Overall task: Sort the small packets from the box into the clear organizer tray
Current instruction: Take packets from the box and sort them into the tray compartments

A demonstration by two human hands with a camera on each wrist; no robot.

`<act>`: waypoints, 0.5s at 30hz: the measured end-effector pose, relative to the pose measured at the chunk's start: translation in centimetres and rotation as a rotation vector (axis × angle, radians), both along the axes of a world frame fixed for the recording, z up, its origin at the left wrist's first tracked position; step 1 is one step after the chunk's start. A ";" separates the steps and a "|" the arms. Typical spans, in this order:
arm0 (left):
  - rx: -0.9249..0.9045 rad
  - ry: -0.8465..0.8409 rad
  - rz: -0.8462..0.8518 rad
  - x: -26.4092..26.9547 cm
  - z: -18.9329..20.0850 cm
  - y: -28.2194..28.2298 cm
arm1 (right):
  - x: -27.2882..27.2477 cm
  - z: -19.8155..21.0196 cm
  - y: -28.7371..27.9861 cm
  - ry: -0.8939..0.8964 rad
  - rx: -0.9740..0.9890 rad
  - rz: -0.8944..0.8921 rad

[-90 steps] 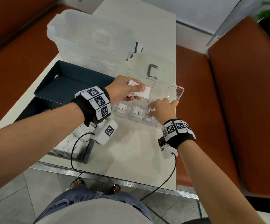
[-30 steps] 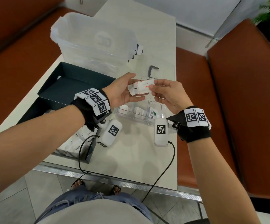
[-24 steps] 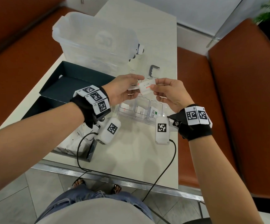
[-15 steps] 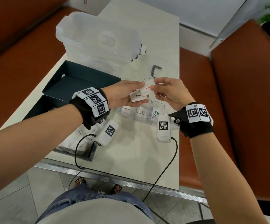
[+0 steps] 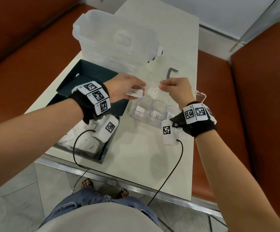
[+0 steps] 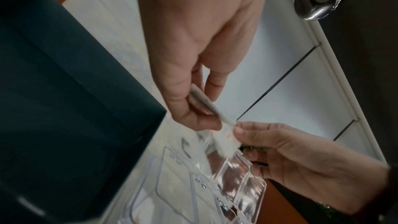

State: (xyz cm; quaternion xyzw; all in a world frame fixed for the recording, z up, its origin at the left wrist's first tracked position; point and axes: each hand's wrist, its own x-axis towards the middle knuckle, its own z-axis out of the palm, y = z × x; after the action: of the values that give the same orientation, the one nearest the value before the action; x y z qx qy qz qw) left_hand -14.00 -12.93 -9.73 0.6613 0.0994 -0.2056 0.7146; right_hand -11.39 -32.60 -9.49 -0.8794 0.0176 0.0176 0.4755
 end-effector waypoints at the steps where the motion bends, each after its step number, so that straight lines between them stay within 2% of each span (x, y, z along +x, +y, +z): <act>1: 0.013 -0.012 0.009 0.1 0.0 0.6 | 0.0 -0.5 0.7 -0.007 -0.063 0.038; 7: -0.011 -0.018 0.081 0.2 -0.3 2.1 | -0.3 -3.8 4.0 0.086 -0.544 0.166; 15: -0.023 0.013 0.105 0.1 -0.7 2.5 | -0.4 -6.1 4.9 0.117 -0.755 0.176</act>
State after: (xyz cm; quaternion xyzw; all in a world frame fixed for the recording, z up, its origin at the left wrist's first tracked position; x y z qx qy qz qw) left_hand -13.94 -10.44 -10.41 0.6457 0.1361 -0.1733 0.7311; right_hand -11.79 -27.69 -15.56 -0.9881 -0.0257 0.1009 0.1132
